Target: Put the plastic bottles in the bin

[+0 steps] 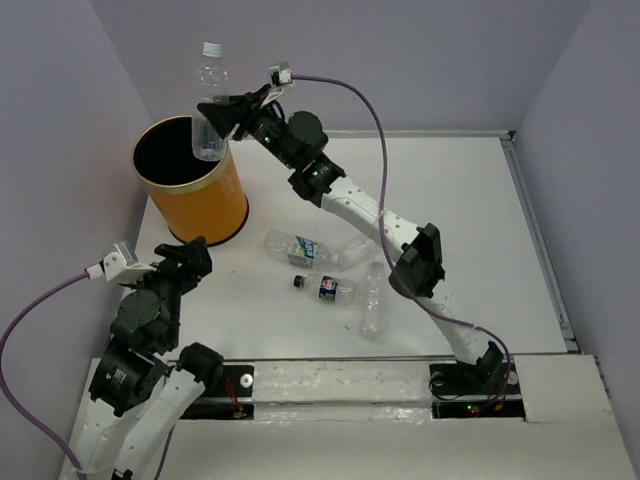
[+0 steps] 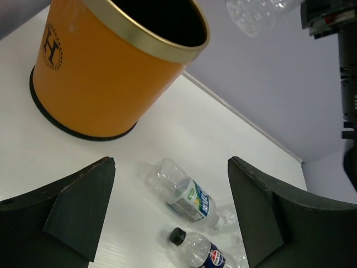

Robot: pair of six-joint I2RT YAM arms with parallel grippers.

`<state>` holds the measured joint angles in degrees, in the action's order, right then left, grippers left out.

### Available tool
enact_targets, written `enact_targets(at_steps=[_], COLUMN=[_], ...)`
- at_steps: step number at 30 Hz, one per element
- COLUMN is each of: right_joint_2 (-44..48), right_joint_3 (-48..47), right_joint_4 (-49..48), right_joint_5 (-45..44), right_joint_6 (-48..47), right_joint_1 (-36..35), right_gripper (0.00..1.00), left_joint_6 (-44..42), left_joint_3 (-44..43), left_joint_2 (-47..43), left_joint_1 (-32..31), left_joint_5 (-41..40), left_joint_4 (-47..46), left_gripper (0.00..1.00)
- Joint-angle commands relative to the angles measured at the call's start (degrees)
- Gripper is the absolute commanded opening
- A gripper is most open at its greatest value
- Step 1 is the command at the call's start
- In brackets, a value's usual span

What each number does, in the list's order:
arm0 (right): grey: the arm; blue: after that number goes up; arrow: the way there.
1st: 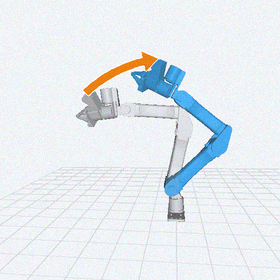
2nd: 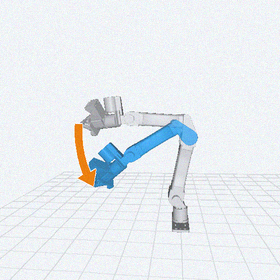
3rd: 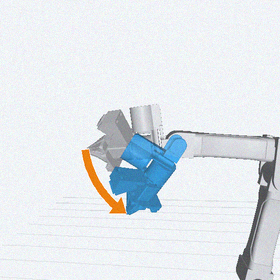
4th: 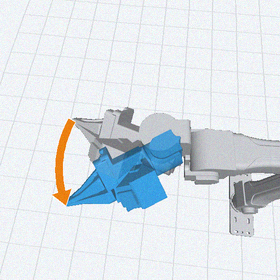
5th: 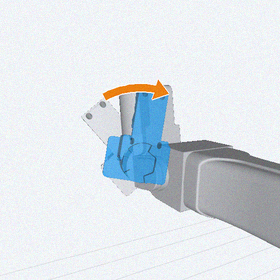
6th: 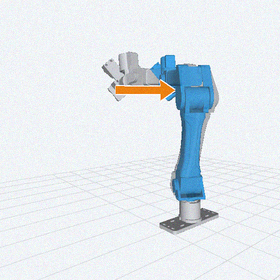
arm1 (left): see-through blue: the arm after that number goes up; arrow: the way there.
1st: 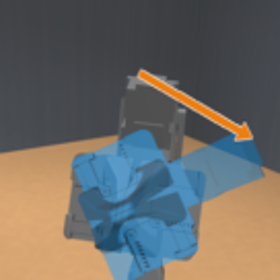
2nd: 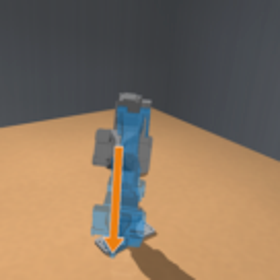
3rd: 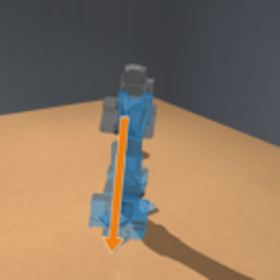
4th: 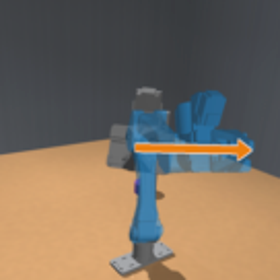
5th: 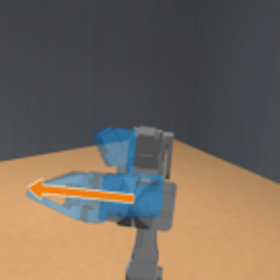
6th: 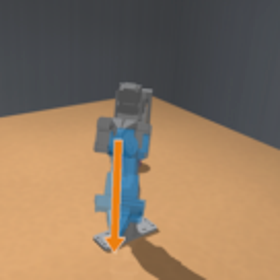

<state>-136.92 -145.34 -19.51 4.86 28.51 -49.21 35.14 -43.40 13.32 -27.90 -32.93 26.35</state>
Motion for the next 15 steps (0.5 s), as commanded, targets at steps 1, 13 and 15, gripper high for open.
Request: enact_targets(at_steps=[1,13,15], right_joint_2=[-8.6,-18.2,-18.3], right_joint_3=[-9.1,-11.0,-9.9], right_joint_4=[-16.2,-21.3,-20.4], right_joint_5=[-9.4,-19.4,-18.8], right_joint_6=[-1.9,-2.6,-4.2], right_joint_1=[-2.2,-2.7,-2.7], right_gripper=[0.36,0.44,0.47], left_joint_6=[5.2,5.5,5.9], left_joint_3=[1.1,2.0,2.4], left_joint_2=[-1.5,0.7,0.7], left_joint_1=[-1.3,-2.5,-2.5], left_joint_5=[0.8,2.3,2.5], left_joint_4=[3.0,1.3,0.9], left_gripper=[0.91,0.91,0.91])
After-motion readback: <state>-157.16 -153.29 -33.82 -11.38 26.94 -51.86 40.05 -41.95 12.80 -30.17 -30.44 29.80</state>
